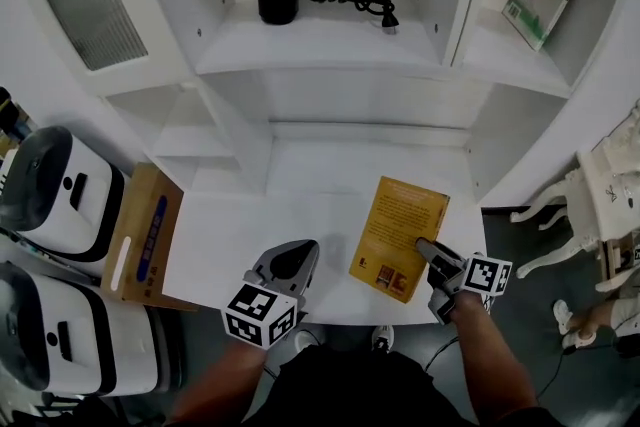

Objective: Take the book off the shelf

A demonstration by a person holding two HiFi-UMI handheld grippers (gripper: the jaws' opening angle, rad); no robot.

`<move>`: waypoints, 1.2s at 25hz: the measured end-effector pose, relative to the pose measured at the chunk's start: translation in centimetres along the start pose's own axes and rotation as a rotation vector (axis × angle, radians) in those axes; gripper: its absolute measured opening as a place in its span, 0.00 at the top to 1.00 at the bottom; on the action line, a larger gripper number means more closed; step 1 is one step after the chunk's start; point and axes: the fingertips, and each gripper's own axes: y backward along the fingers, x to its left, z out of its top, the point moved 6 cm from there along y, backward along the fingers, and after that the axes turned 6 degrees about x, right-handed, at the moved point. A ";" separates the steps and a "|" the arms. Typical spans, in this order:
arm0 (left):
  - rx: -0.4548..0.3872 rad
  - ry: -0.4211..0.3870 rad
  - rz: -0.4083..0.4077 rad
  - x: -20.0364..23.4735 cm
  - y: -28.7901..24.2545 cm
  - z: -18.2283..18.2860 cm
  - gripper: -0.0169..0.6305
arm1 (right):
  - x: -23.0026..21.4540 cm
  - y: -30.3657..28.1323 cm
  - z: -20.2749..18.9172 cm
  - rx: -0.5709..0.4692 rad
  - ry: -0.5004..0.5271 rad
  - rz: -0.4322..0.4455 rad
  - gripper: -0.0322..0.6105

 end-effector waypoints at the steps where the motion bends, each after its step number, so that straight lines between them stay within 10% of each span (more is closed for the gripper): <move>1: 0.003 0.002 0.003 0.1 0.2 -0.2 0.96 | -0.8 -0.7 -0.7 0.025 -0.023 -0.025 0.70; 17: 0.039 0.039 0.064 1.7 1.6 -2.2 0.96 | -7.6 -12.0 -8.1 0.411 -0.247 -0.032 0.70; 30: 0.074 0.062 0.027 0.6 1.2 -3.6 0.96 | -11.4 -11.9 -9.7 0.451 -0.154 -0.341 0.62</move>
